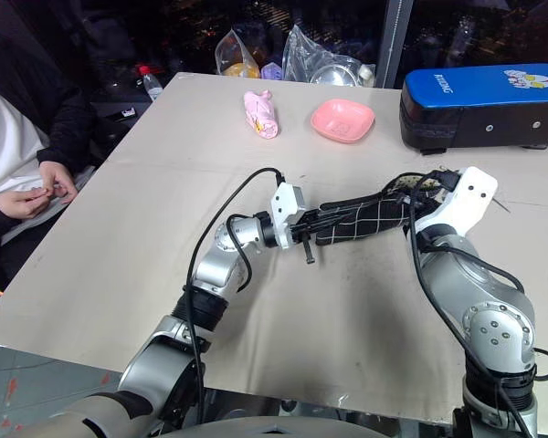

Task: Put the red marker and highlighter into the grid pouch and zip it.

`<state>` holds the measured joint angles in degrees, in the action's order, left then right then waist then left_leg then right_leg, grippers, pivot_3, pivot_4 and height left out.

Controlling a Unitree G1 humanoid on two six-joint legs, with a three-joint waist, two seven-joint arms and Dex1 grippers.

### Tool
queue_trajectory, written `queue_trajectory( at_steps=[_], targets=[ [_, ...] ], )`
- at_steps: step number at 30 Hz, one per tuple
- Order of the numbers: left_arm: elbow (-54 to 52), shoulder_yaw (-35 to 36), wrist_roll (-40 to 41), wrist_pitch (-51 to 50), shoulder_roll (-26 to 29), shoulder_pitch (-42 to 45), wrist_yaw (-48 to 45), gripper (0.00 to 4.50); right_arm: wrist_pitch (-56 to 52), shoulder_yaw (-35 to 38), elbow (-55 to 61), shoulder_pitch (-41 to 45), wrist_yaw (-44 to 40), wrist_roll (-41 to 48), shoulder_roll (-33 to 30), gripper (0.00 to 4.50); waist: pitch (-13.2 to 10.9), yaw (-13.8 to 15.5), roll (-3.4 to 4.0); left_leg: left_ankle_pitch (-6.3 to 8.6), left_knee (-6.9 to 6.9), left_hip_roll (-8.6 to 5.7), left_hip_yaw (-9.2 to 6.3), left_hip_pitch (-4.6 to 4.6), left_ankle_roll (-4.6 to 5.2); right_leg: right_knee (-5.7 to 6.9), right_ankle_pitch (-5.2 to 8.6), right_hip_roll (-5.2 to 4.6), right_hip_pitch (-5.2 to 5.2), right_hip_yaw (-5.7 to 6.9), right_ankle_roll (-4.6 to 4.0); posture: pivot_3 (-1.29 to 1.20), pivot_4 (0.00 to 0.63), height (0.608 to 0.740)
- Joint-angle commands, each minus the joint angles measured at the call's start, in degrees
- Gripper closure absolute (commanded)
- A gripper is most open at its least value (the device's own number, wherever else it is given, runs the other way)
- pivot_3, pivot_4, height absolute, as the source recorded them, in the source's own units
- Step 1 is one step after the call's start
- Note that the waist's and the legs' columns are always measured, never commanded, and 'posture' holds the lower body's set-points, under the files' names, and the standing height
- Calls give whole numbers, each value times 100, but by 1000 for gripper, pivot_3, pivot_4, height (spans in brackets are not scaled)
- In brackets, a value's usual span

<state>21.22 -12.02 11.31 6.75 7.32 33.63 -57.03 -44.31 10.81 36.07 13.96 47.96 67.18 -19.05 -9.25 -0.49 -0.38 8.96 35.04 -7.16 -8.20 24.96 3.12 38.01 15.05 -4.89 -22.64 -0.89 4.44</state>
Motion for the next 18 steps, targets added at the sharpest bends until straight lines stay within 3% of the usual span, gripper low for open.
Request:
queue_trajectory(
  at_steps=[1, 12, 18],
  targets=[
    [-104, 0, -4, 51, 25, -47, 31, 4500, 324, 544, -28, -5, 278, -518, 38, 4391, 0, 7, 0, 0, 0, 0, 0, 0, 0, 0, 0, 0, 0, 0, 0, 0, 150, 740],
    [-67, 72, -57, 173, 41, -39, 199, 4500, 726, 1192, -251, 120, 492, -1313, 324, 4391, 1, -6, 2, -1, -2, 1, 4, -7, 0, 6, 0, 3, 0, -4, 0, 0, 150, 740],
    [109, 222, -116, 541, 31, 137, 458, 4500, 489, 980, -275, 258, -352, -1059, 130, 4391, 1, -11, 3, -1, -2, 1, 7, -7, 0, 5, 0, 4, 0, -4, 0, 0, 150, 740]
  ],
)
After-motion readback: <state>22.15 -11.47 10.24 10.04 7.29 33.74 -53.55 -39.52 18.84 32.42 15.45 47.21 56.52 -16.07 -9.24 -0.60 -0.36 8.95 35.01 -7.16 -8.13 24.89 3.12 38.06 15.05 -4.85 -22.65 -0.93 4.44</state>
